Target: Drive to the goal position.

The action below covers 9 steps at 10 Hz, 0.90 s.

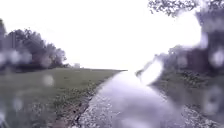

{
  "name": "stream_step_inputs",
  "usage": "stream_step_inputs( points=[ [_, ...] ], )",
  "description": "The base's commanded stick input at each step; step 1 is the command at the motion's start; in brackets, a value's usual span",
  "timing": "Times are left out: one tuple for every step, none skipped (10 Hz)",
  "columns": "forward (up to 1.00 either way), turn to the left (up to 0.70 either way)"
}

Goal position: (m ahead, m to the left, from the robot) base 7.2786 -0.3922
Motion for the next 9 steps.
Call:
stream_step_inputs(
  points=[
    [0.69,0.00],
    [0.69,0.00],
    [0.69,0.00],
    [0.69,0.00],
    [0.69,0.00],
    [0.69,0.00],
    [0.44,0.00],
    [0.45,0.00],
    [0.45,0.00]
  ],
)
